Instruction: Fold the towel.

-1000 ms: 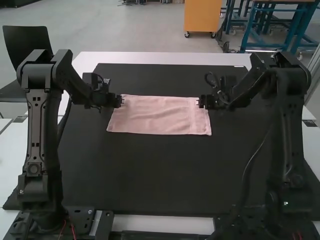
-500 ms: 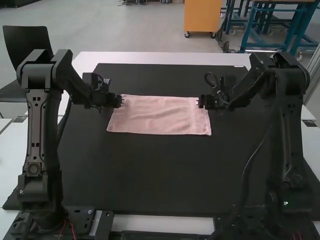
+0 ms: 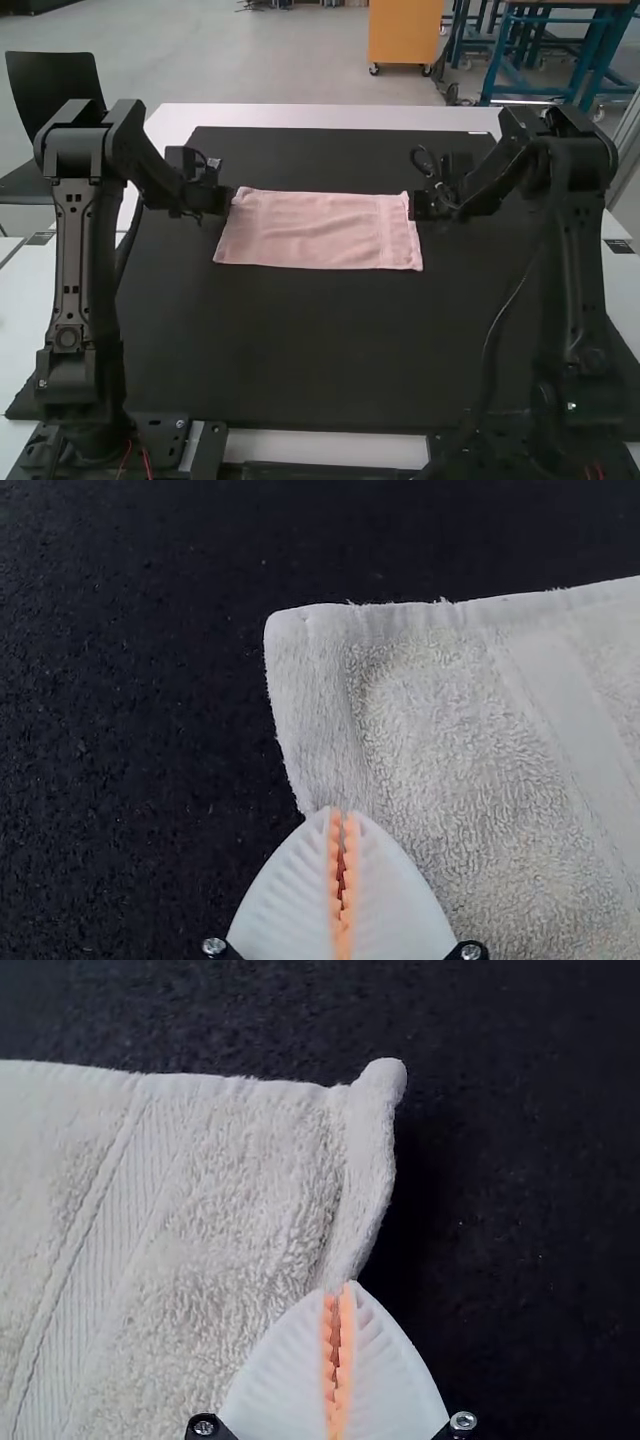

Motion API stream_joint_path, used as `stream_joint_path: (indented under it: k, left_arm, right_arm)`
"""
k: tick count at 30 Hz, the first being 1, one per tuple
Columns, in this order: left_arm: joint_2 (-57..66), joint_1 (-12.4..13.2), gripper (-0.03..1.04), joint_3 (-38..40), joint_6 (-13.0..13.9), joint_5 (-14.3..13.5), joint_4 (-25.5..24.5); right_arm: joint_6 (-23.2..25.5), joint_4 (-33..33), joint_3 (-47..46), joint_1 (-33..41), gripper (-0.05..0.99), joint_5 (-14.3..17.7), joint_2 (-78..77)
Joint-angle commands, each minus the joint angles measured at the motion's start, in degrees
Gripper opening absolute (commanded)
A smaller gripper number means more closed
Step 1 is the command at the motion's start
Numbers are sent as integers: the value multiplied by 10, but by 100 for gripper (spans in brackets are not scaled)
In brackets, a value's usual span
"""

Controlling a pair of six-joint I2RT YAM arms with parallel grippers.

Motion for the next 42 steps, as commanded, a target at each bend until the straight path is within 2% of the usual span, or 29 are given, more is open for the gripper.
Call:
stream_joint_path:
  k: [1, 16, 22, 29, 34, 36, 42]
  left_arm:
    - [20, 3, 2, 5, 11, 9, 1]
    - [-42, 13, 2, 15, 7, 16, 1]
    - [-69, 18, 2, 14, 6, 31, -3]
    - [-97, 18, 2, 13, 0, 37, -19]
    - [-110, 18, 2, 6, 14, 46, -60]
    - [-120, 21, 2, -2, 30, 50, -75]
    - [-143, 39, 2, -38, 57, 49, -85]
  right_arm:
    - [7, -4, 4, 5, -2, -31, 17]
    - [23, -1, 4, -8, -2, -31, -41]
    - [25, -4, 5, -13, -2, -36, -60]
    - [29, -19, 3, -10, -2, -37, -77]
    - [30, -26, -7, -13, -2, -38, -95]
    - [30, -33, -15, -14, -2, -41, -104]
    - [29, -45, -44, -15, -2, -50, -127]
